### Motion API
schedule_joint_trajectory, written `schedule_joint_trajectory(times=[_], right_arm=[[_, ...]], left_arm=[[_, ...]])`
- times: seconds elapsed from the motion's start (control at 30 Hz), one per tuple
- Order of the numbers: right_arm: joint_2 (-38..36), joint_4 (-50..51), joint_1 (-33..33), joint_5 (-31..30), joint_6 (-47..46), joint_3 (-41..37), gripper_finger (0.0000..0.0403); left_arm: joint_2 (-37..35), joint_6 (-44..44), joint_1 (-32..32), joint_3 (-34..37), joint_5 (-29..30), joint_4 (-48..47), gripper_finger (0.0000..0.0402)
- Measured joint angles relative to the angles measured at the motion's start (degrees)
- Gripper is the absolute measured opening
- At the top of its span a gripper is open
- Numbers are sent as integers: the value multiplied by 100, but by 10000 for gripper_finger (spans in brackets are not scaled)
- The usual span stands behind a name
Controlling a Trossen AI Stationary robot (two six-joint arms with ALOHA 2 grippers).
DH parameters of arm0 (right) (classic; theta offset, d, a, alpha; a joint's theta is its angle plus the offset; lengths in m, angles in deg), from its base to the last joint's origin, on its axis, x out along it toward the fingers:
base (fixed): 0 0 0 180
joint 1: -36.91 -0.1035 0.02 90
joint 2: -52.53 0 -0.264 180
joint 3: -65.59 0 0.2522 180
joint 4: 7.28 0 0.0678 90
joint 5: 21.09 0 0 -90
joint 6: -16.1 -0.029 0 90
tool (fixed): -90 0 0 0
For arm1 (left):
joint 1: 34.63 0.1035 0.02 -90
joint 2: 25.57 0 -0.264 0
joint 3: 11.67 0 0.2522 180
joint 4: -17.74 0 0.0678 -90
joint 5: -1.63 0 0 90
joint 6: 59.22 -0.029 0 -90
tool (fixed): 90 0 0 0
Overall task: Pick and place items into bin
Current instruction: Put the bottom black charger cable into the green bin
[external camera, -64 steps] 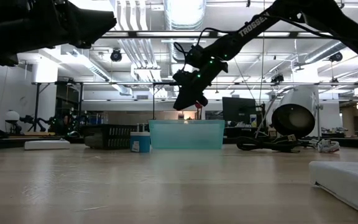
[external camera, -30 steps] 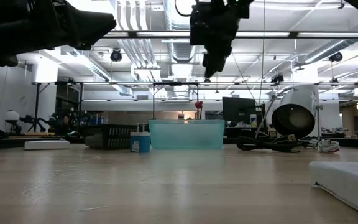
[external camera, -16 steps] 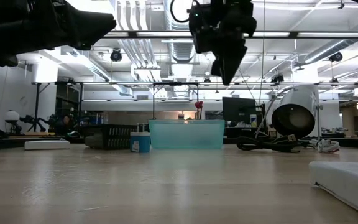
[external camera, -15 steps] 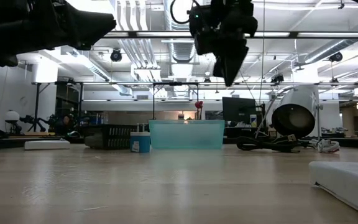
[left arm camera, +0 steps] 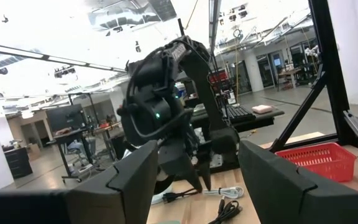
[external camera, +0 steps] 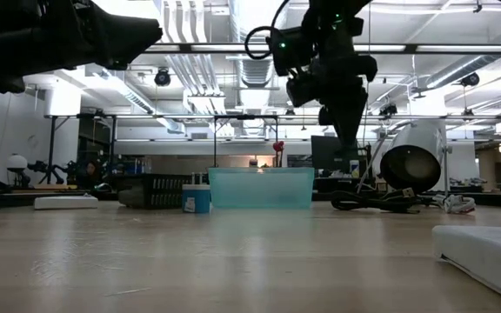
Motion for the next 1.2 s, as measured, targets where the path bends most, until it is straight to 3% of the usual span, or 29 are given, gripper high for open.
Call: schedule_joint_trajectory(times=[0.57, 1.2], right_arm=[[0, -1093, -104, -19, 2, -805, 68], [0, -1748, -103, -612, -355, -1177, 68]], left_arm=[[0, 0, -1, -1, -1, -1, 208], [6, 0, -1, -1, 0, 0, 208]])
